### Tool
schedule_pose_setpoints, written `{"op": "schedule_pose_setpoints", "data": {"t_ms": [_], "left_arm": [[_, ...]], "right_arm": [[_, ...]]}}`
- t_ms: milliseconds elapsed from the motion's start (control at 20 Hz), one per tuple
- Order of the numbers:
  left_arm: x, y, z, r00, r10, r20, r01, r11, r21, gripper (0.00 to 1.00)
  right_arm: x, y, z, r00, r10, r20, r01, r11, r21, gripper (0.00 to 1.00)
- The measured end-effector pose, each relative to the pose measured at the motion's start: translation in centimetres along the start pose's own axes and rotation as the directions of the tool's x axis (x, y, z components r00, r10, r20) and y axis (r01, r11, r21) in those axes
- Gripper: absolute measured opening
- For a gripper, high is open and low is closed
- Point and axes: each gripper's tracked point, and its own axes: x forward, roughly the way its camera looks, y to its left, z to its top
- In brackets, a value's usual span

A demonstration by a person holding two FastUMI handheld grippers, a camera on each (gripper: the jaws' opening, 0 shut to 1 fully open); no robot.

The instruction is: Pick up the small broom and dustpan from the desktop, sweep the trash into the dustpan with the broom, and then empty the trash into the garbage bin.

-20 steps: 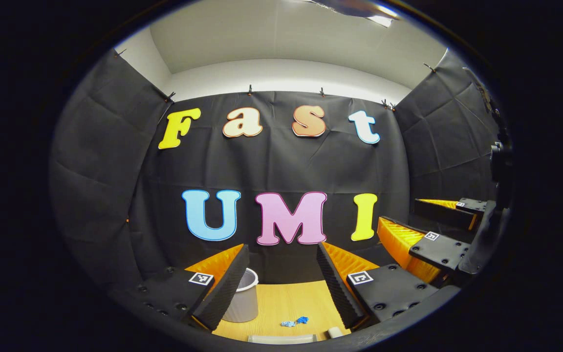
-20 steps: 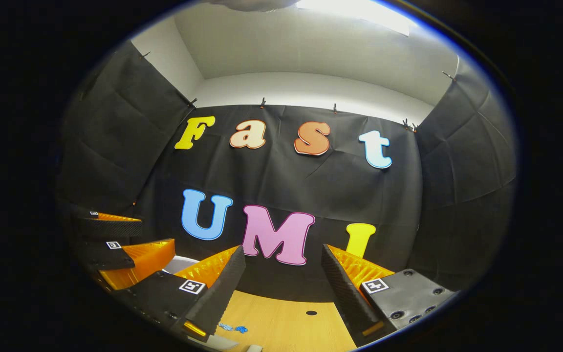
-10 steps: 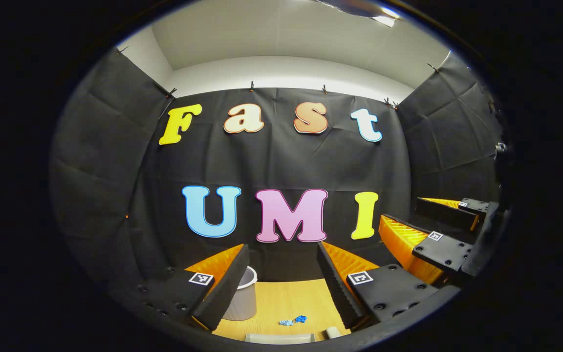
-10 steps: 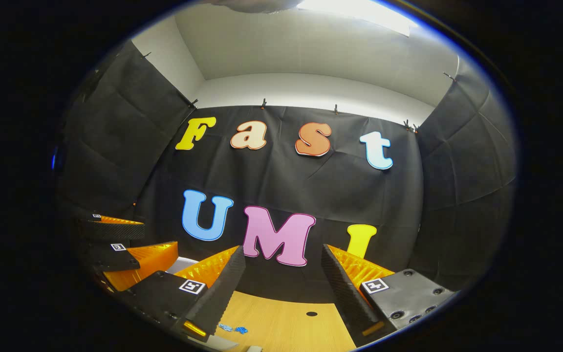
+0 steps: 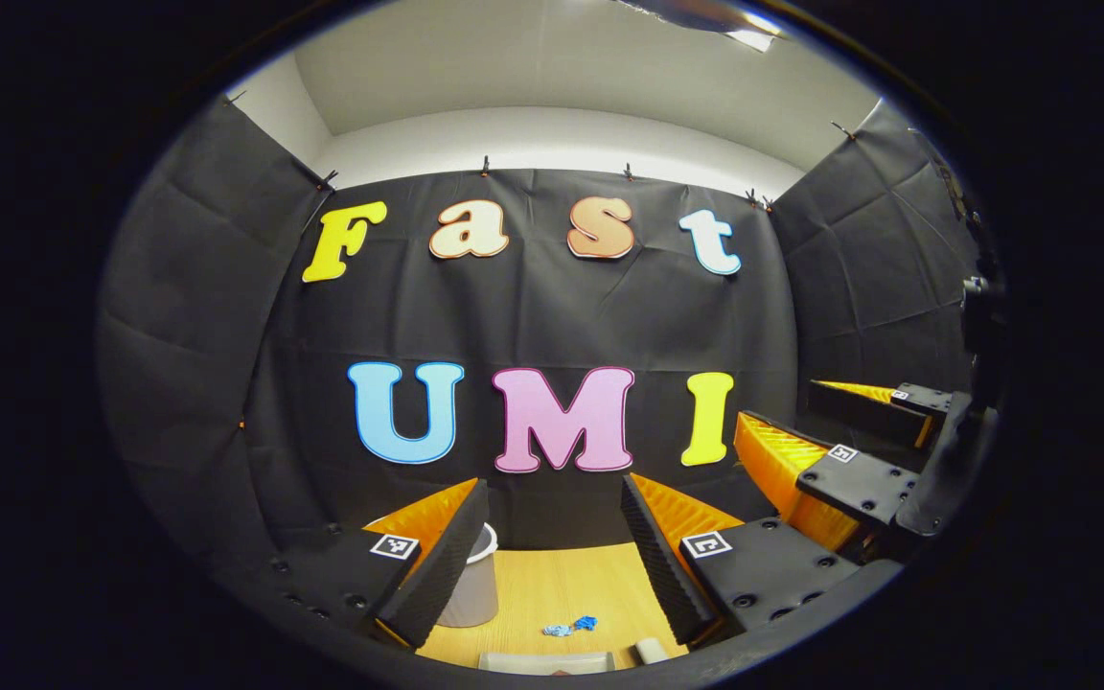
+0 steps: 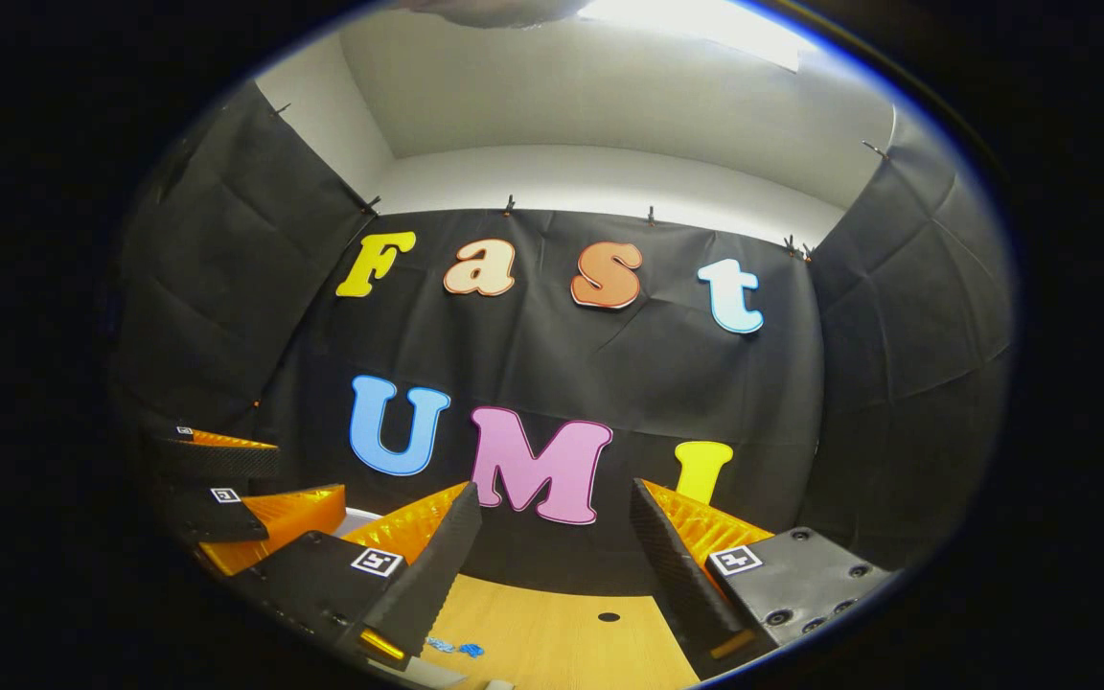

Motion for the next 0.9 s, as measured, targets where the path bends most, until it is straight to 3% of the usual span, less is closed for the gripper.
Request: {"op": "schedule_pose_setpoints", "data": {"t_ms": [350,550,750,900], "left_arm": [[-0.2,0.8,-1.3,0.996,-0.033,-0.079,0.031,0.999,-0.028,0.82],[-0.1,0.7,-5.0,0.975,-0.099,-0.197,0.081,0.992,-0.098,0.82],[0.7,1.1,-10.4,0.929,-0.105,-0.355,0.06,0.989,-0.136,0.84],[0.6,0.4,-15.3,0.85,-0.122,-0.512,0.014,0.978,-0.21,0.82]], "right_arm": [[0.5,0.8,-0.2,0.999,-0.033,-0.032,0.033,0.999,0.003,0.97],[1.1,1.6,-3.5,0.991,-0.053,-0.124,0.055,0.998,0.009,1.0],[1.6,2.5,-8.4,0.969,-0.035,-0.243,0.049,0.997,0.052,0.97],[1.9,2.9,-13.7,0.923,-0.01,-0.384,0.051,0.994,0.098,1.0]]}}
